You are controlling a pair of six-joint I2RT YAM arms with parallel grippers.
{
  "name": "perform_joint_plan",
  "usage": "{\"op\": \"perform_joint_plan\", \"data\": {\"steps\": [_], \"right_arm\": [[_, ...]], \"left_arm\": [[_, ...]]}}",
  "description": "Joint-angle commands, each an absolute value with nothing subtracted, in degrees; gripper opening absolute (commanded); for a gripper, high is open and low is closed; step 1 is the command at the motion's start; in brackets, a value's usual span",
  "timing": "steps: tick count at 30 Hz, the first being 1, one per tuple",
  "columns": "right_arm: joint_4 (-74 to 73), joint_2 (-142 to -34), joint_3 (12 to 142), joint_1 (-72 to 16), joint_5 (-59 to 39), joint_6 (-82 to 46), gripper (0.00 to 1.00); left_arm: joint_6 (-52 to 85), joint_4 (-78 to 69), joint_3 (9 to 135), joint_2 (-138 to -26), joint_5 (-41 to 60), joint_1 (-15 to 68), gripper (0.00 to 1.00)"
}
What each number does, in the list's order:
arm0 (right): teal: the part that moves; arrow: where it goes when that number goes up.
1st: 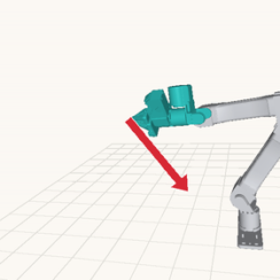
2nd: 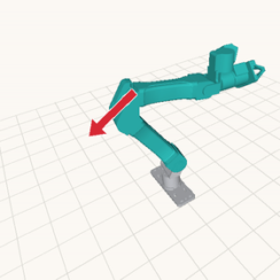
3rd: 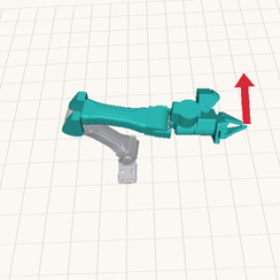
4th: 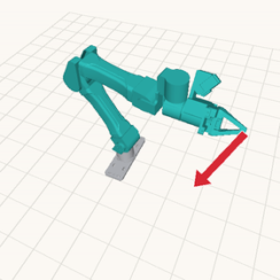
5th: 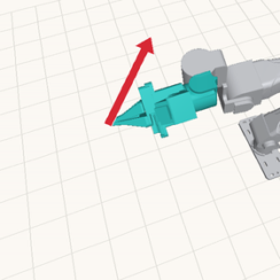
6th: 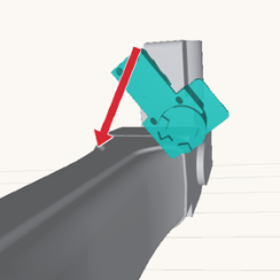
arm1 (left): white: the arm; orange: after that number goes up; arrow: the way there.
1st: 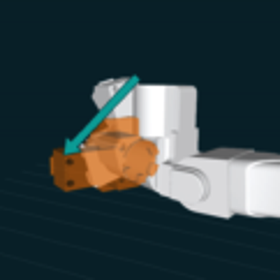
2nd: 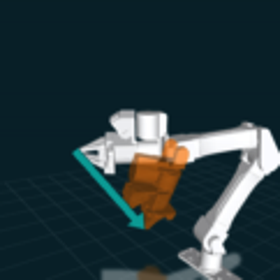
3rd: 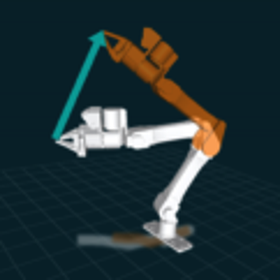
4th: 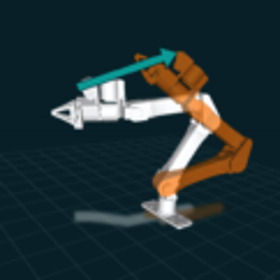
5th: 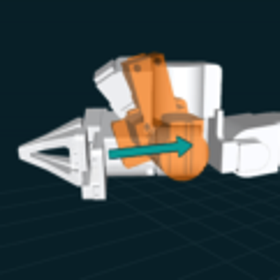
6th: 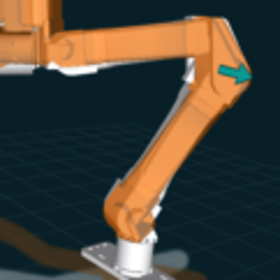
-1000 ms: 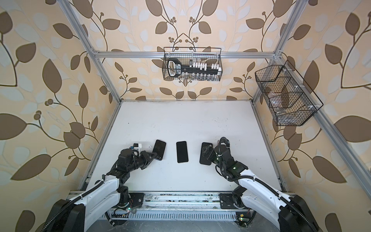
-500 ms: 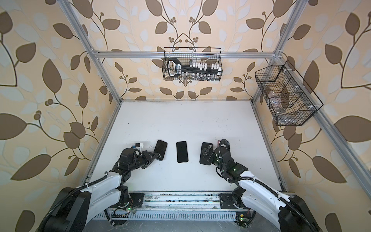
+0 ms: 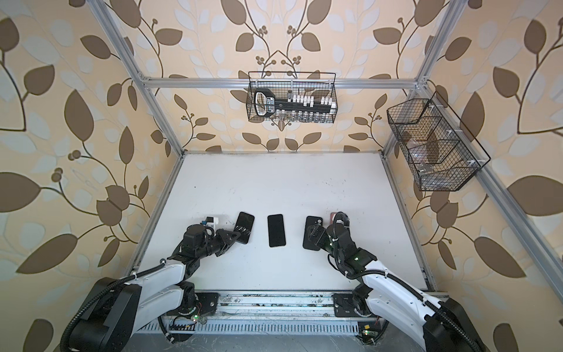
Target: Take the phone out of the phone case
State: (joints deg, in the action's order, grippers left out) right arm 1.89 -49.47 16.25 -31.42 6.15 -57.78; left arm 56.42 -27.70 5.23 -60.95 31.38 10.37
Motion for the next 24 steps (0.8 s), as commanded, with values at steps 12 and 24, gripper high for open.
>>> {"op": "perform_joint_plan", "data": {"steps": [12, 24], "right_arm": [[1.31, -48.89, 15.11, -31.03, 5.65, -58.26, 0.95], [2.28, -47.47, 14.85, -31.03, 6.04, -58.36, 0.95]], "left_arm": [[52.53, -26.46, 5.37, -60.91, 32.34, 9.58, 0.31], [49.53, -24.07, 5.19, -62.74, 32.34, 9.66, 0.42]]}}
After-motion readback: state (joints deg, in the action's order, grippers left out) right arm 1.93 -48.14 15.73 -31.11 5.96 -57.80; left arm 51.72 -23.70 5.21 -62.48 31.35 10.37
